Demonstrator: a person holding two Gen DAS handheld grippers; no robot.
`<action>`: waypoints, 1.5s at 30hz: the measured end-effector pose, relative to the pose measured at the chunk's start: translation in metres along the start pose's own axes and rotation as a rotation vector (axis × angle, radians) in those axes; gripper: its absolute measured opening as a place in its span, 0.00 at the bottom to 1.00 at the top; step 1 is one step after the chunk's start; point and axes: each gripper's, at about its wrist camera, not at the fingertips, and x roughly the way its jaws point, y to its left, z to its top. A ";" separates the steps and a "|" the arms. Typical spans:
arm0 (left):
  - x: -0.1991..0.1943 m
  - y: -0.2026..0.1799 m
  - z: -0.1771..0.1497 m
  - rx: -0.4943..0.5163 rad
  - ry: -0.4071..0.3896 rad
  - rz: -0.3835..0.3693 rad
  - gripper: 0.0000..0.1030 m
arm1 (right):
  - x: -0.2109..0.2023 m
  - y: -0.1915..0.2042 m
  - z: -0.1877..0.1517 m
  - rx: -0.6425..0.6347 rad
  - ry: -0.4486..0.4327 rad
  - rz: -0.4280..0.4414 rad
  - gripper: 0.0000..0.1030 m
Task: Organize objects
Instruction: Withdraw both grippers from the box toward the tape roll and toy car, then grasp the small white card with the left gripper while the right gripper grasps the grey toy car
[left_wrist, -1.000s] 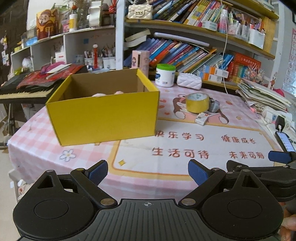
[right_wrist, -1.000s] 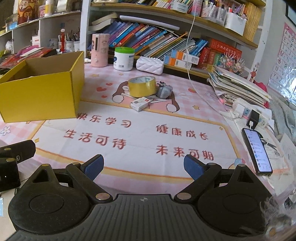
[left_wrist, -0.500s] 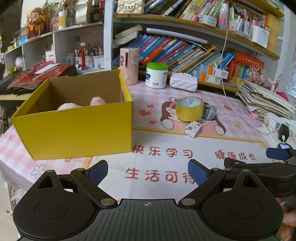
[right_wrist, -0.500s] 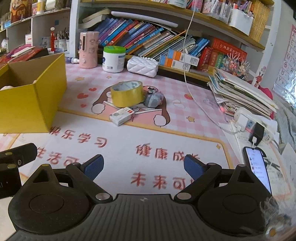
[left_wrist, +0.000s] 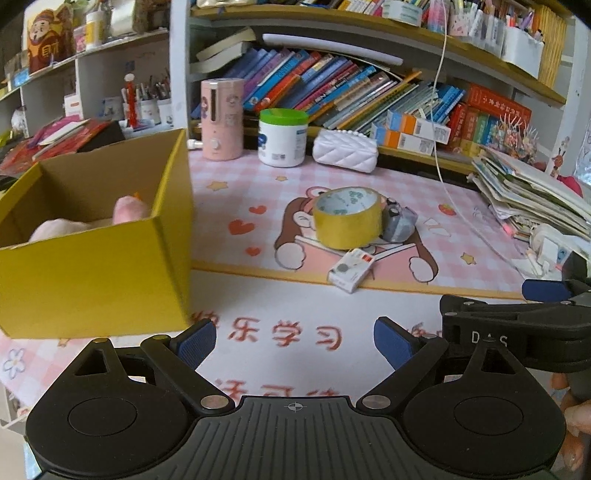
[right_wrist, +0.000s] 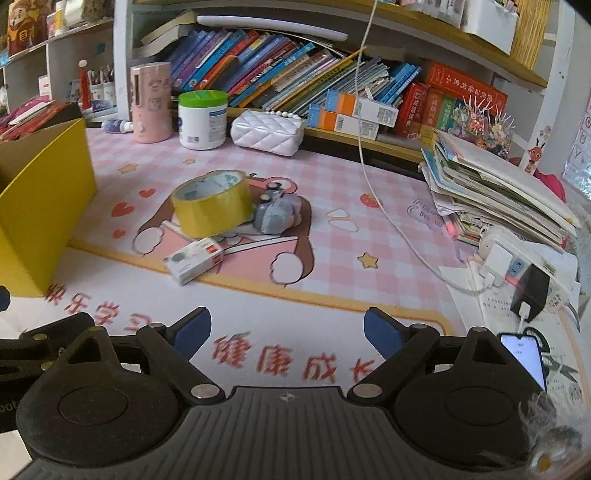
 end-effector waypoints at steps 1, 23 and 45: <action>0.004 -0.004 0.003 0.003 0.000 0.001 0.91 | 0.004 -0.004 0.003 0.004 -0.001 0.001 0.88; 0.096 -0.059 0.038 0.114 0.043 -0.030 0.69 | 0.055 -0.058 0.049 0.086 -0.089 0.033 0.88; 0.109 -0.047 0.038 0.096 0.101 -0.054 0.27 | 0.106 -0.053 0.071 0.116 -0.040 0.114 0.87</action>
